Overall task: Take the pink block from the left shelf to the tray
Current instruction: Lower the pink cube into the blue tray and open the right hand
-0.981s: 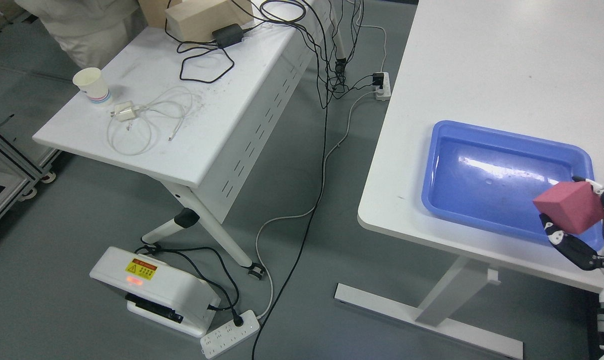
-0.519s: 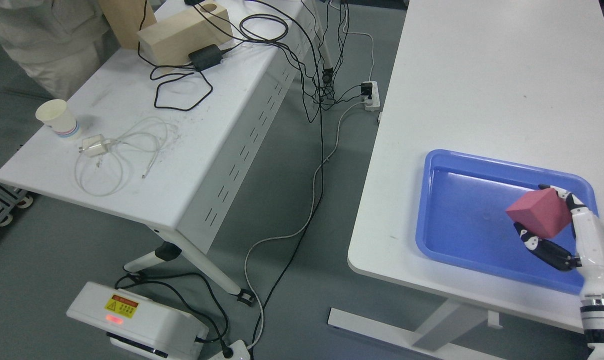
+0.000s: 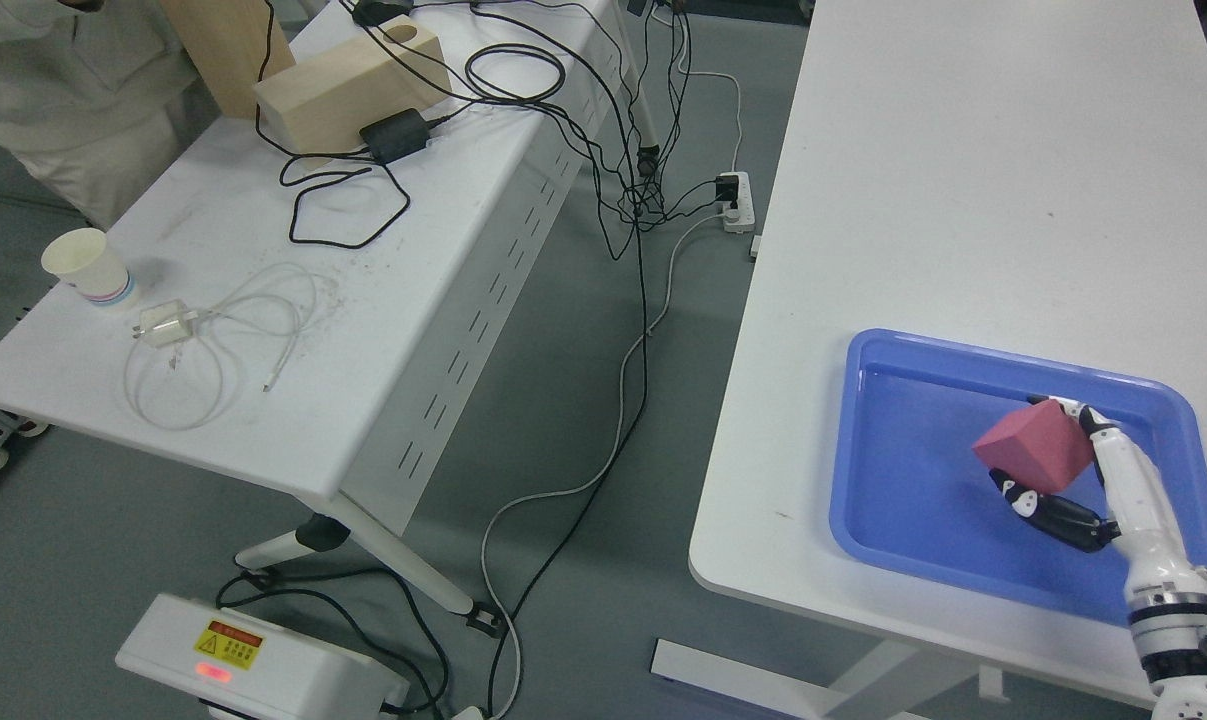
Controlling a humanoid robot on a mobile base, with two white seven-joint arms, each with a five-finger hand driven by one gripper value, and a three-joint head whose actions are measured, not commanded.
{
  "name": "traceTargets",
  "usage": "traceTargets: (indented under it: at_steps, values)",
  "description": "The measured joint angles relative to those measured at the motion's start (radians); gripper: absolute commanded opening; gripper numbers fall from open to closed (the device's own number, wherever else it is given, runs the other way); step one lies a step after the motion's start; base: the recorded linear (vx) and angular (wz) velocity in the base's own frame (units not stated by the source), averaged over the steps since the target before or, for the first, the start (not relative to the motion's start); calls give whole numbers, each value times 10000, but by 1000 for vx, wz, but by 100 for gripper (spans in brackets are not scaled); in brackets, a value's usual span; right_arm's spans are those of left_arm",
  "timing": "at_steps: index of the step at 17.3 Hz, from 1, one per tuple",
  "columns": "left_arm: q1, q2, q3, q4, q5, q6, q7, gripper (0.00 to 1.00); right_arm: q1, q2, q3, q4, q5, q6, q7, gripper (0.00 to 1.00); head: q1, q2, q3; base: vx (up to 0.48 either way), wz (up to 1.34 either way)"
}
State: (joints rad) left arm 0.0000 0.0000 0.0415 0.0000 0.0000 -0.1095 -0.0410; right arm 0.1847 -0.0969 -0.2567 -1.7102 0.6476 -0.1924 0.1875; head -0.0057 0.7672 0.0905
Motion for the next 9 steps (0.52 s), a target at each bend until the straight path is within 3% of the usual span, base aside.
traceTargets:
  at_steps: [3, 5, 6, 9]
  values:
    - [0, 0, 0, 0, 0, 0, 0, 100, -14, 2, 58, 33, -47, 349, 110, 80, 0, 0, 0, 7, 0]
    - [1, 0, 0, 0, 0, 0, 0, 100, -23, 5, 73, 44, -178, 507, 120, 87, 0, 0, 0, 0, 0]
    - [1, 0, 0, 0, 0, -1, 0, 100, -26, 5, 70, 51, -305, 550, 131, 98, 0, 0, 0, 0, 0]
    - [1, 0, 0, 0, 0, -1, 0, 100, -32, 6, 61, 62, -781, 603, 175, 100, 0, 0, 0, 0, 0]
